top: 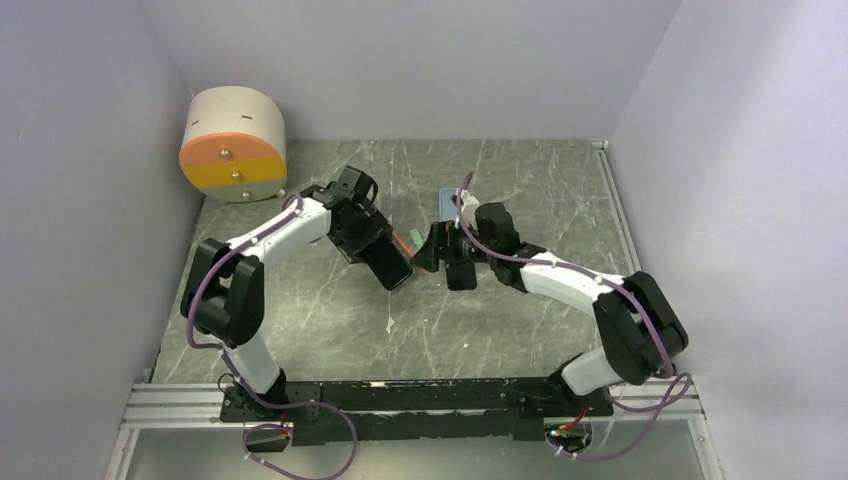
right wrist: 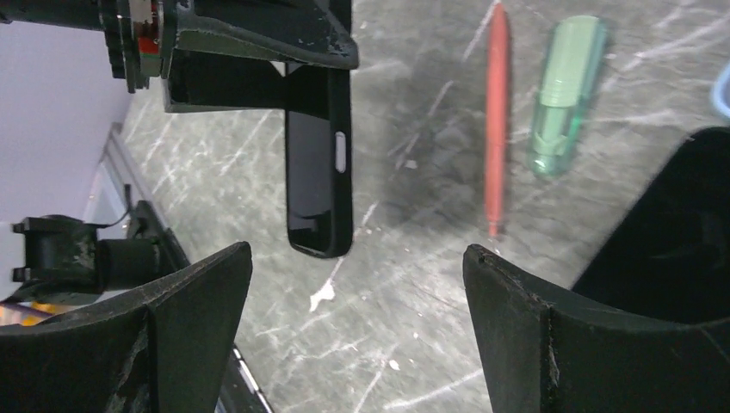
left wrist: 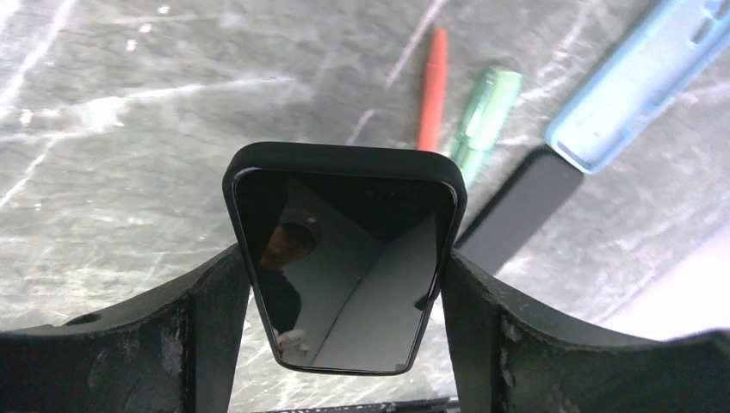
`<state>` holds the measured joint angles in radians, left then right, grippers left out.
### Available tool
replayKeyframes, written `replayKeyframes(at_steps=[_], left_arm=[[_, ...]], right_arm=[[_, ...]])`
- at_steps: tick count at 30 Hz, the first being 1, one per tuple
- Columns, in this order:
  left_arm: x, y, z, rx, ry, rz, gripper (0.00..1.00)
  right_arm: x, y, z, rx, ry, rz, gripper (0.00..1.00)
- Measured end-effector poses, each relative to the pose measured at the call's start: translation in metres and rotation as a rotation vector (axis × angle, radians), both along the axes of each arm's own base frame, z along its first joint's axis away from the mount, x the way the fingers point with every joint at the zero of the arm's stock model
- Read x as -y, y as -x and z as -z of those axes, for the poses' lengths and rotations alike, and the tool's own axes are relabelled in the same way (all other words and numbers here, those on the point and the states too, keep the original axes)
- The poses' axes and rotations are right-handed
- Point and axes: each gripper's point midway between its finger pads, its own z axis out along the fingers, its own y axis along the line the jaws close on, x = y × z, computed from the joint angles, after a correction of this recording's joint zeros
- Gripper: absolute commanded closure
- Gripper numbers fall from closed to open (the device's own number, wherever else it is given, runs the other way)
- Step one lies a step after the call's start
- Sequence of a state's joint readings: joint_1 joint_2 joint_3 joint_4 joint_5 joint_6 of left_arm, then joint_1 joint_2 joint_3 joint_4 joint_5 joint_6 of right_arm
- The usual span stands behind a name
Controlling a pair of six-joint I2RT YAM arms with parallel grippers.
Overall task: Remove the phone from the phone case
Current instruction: Pick up the phone at the center of the board.
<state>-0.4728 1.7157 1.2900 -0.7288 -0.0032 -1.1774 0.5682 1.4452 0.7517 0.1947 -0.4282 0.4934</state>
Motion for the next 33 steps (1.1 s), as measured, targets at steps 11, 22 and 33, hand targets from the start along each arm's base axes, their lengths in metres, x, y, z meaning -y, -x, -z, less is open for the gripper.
replayKeyframes(at_steps=[11, 22, 33], left_arm=[[0.019, -0.005, -0.057, 0.182, 0.146, 0.106, 0.88], [0.014, 0.005, -0.074, 0.292, 0.169, 0.163, 0.08], [0.002, 0.008, -0.141, 0.641, 0.169, 0.281, 0.05]], right_arm=[[-0.043, -0.001, -0.009, -0.057, -0.117, -0.088, 0.34], [-0.062, 0.000, -0.032, -0.087, -0.232, -0.139, 1.00], [-0.049, -0.006, -0.071, -0.049, -0.298, -0.099, 1.00]])
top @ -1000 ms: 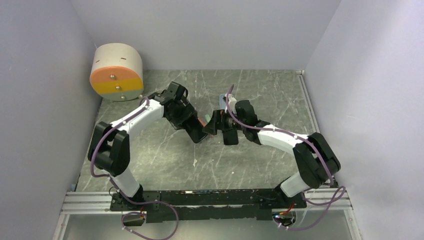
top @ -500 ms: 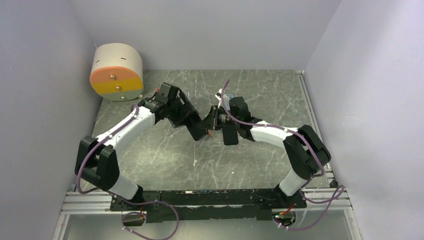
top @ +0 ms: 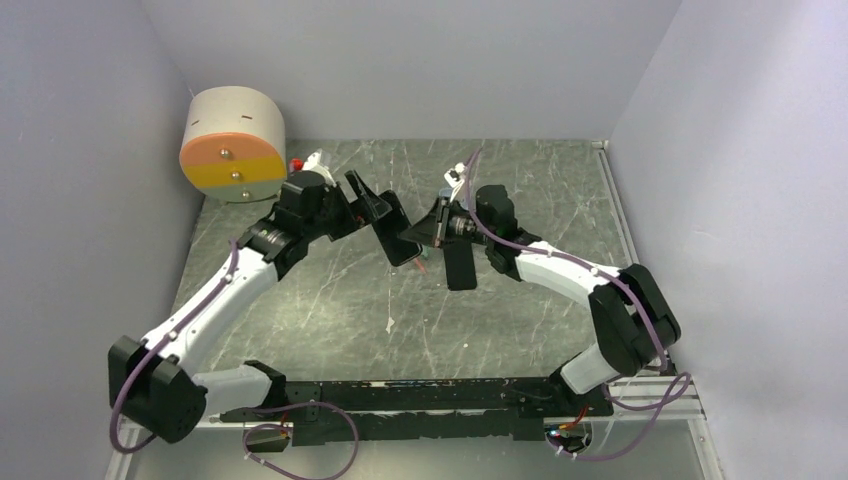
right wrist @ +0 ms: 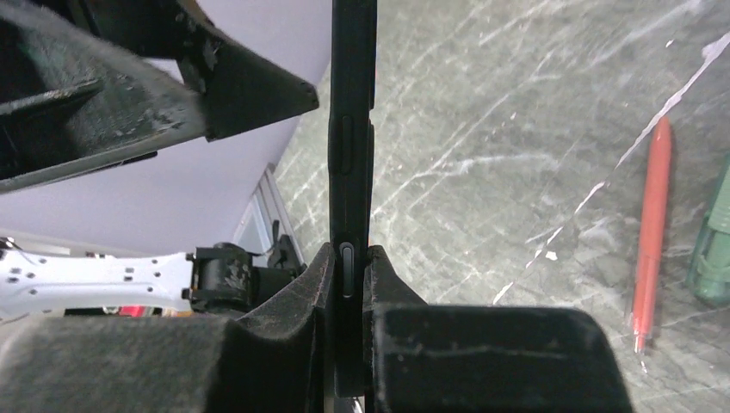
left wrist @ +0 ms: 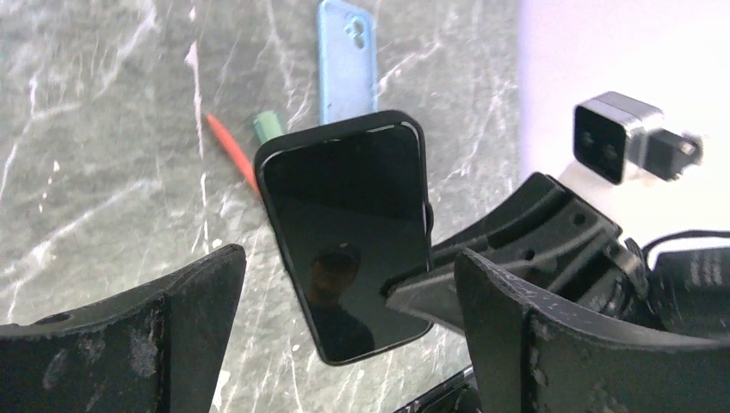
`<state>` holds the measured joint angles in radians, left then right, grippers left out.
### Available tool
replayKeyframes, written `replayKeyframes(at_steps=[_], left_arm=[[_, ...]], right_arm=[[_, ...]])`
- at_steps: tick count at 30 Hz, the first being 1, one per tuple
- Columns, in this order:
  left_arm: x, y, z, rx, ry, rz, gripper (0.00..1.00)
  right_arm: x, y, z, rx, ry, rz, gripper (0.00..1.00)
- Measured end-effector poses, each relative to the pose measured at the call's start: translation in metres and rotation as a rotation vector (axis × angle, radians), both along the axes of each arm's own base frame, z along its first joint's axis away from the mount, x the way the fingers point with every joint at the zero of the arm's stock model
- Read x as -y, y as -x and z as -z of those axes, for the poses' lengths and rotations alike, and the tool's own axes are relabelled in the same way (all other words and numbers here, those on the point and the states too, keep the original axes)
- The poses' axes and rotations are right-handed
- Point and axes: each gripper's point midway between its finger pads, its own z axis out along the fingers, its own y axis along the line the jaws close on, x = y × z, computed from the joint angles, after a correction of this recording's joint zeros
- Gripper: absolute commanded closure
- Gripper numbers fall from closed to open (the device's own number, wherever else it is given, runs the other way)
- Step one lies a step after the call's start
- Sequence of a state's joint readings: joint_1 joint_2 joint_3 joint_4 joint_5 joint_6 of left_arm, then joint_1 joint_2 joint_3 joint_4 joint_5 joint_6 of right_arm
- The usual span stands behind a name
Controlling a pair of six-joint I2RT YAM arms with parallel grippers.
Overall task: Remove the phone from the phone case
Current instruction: Pick up the phone at the center of the board, then remove the phone case from the phone.
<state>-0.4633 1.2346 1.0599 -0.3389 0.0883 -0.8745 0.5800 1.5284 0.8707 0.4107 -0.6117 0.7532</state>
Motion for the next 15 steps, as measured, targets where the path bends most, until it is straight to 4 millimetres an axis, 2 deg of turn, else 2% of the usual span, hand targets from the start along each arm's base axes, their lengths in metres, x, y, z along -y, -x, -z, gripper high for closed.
replayKeyframes(at_steps=[4, 8, 11, 15], left_arm=[[-0.005, 0.008, -0.031, 0.154, 0.023, 0.045, 0.06], [0.000, 0.012, -0.058, 0.270, 0.066, 0.108, 0.16], [0.009, 0.011, -0.069, 0.317, 0.120, 0.177, 0.16], [0.018, 0.006, -0.068, 0.331, 0.202, 0.248, 0.16]], right_arm=[[0.014, -0.008, -0.023, 0.022, -0.056, 0.046, 1.00], [0.027, -0.012, -0.049, 0.058, -0.133, 0.071, 1.00], [0.035, -0.014, -0.068, 0.083, -0.206, 0.075, 1.00], [0.040, -0.011, -0.086, 0.097, -0.291, 0.057, 1.00]])
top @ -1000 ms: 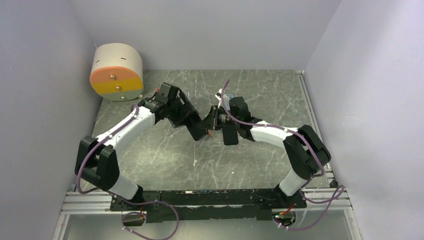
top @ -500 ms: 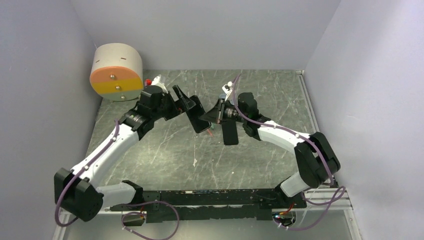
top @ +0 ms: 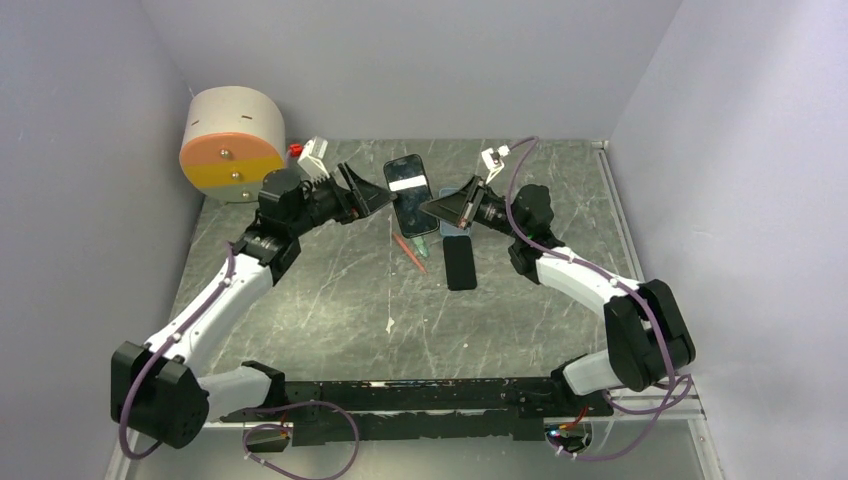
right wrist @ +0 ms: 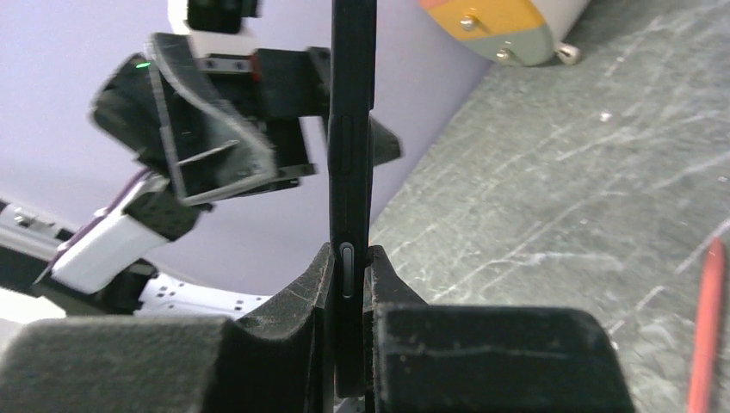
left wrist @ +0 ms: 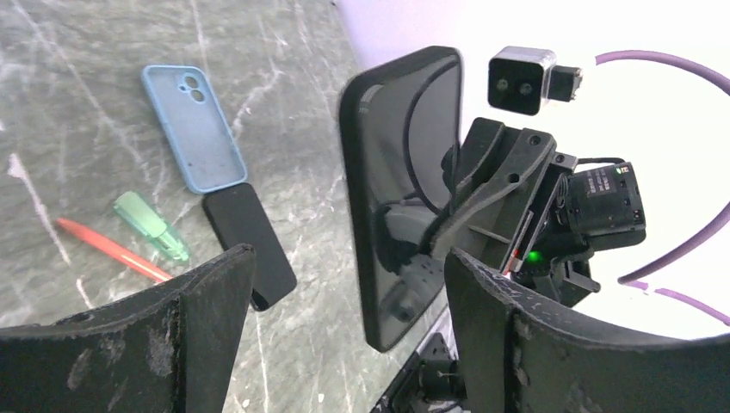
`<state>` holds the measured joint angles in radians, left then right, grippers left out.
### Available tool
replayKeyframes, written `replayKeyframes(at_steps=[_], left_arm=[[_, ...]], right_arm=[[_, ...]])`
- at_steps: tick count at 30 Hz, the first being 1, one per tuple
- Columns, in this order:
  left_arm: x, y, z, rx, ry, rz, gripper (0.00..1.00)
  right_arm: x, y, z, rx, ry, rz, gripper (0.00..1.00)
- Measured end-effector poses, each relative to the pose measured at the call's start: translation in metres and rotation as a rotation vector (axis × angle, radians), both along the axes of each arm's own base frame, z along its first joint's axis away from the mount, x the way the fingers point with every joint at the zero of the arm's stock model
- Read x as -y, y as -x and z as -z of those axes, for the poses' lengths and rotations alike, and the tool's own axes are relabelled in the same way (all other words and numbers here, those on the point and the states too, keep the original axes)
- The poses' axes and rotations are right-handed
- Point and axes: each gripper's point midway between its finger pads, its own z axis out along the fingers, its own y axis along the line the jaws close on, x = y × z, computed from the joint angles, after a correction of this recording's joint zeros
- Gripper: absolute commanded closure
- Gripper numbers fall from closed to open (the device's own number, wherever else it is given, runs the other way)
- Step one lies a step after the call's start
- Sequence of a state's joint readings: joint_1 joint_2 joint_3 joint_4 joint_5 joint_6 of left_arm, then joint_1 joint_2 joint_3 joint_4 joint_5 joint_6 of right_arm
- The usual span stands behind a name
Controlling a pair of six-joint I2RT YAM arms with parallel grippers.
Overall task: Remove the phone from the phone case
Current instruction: Remove the phone case from the phone.
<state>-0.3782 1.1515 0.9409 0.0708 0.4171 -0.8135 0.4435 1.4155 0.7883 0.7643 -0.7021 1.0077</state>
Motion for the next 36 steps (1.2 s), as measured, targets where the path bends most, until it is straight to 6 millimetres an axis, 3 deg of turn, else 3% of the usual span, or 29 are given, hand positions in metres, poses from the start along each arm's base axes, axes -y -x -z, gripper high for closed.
replayKeyframes(at_steps=[6, 13, 15, 21, 24, 29, 33, 36], left_arm=[[0.016, -0.004, 0.000, -0.017, 0.102, 0.123, 0.22], [0.034, -0.001, -0.012, 0.014, 0.203, 0.268, 0.34], [0.037, 0.002, -0.014, 0.019, 0.217, 0.301, 0.46], [0.040, 0.010, -0.021, 0.033, 0.240, 0.354, 0.95], [0.040, 0.011, -0.026, 0.035, 0.254, 0.359, 0.97], [0.036, 0.007, -0.029, 0.025, 0.255, 0.295, 0.97], [0.027, -0.006, -0.026, -0.011, 0.268, 0.179, 0.98], [0.021, -0.014, -0.028, -0.041, 0.298, 0.100, 0.98]], right_arm=[[-0.001, 0.011, -0.020, 0.036, -0.071, -0.061, 1.00], [-0.005, 0.019, -0.022, 0.035, -0.111, -0.135, 1.00], [-0.007, 0.020, -0.020, 0.022, -0.118, -0.151, 1.00], [-0.008, 0.022, -0.017, 0.006, -0.116, -0.180, 1.00], [-0.009, 0.023, -0.018, 0.013, -0.116, -0.187, 0.80], [-0.009, 0.020, -0.023, 0.033, -0.121, -0.174, 0.38], [-0.007, 0.018, -0.030, 0.070, -0.124, -0.130, 0.24], [-0.007, 0.018, -0.033, 0.090, -0.130, -0.096, 0.20]])
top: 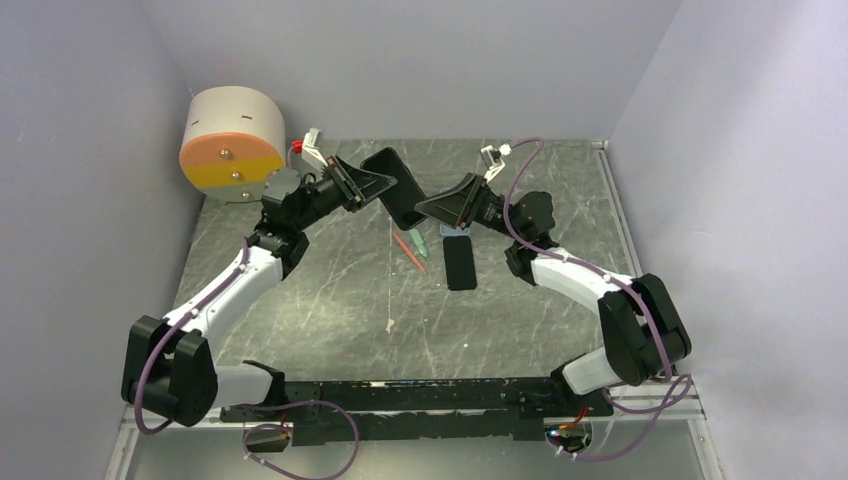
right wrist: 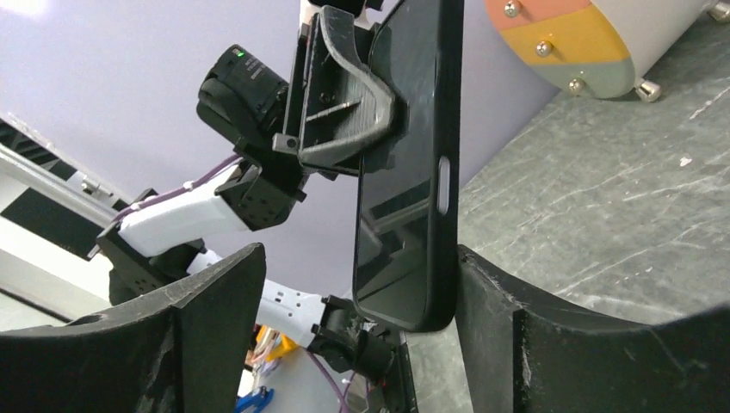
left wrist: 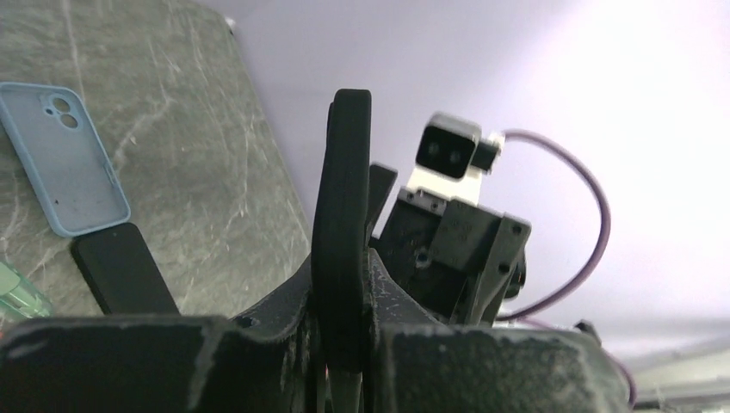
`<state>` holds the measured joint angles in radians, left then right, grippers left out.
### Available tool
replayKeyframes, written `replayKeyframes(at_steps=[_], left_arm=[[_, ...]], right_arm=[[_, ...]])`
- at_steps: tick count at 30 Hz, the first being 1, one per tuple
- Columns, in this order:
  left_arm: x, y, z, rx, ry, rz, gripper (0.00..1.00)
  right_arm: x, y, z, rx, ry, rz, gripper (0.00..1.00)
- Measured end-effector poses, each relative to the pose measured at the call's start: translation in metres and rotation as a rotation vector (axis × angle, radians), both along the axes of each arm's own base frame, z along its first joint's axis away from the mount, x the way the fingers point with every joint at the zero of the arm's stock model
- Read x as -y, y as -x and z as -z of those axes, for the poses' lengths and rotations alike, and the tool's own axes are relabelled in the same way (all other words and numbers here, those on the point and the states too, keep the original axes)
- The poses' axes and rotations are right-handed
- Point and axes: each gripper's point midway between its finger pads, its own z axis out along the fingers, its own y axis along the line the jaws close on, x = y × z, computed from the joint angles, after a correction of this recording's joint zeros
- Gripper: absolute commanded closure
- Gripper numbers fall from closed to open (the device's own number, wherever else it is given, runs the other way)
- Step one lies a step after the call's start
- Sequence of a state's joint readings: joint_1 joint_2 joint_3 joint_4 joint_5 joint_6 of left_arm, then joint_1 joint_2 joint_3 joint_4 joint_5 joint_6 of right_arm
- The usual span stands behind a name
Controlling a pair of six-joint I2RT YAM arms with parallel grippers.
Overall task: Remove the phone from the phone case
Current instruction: Remove the phone case from the phone.
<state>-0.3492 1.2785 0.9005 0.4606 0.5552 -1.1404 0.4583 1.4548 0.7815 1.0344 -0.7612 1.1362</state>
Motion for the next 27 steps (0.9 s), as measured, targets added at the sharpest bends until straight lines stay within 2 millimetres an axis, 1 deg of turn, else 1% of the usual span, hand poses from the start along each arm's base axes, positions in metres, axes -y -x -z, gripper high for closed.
replayKeyframes(at_steps=[5, 10, 14, 16, 20, 25, 27], left_arm=[[-0.012, -0.013, -0.002, -0.063, 0.064, -0.118, 0.97], [-0.020, -0.024, 0.000, -0.127, 0.130, -0.193, 0.98], [-0.026, -0.031, -0.002, -0.147, 0.160, -0.245, 0.98], [-0.029, -0.033, -0.002, -0.156, 0.174, -0.263, 0.98], [-0.032, -0.033, -0.003, -0.167, 0.191, -0.282, 0.98], [-0.032, -0.032, -0.005, -0.170, 0.207, -0.290, 0.98], [-0.031, -0.031, -0.006, -0.172, 0.214, -0.286, 0.98]], right_arm=[[-0.007, 0.004, 0.007, -0.008, -0.001, 0.021, 0.21], [-0.015, 0.006, 0.009, -0.006, -0.002, 0.043, 0.30], [-0.020, 0.010, 0.005, 0.008, -0.020, 0.040, 0.36], [-0.021, 0.010, 0.004, 0.011, -0.025, 0.044, 0.40], [-0.022, 0.006, 0.004, 0.011, -0.029, 0.059, 0.43], [-0.025, 0.001, 0.003, 0.010, -0.035, 0.076, 0.44], [-0.026, 0.000, 0.002, 0.010, -0.038, 0.080, 0.48]])
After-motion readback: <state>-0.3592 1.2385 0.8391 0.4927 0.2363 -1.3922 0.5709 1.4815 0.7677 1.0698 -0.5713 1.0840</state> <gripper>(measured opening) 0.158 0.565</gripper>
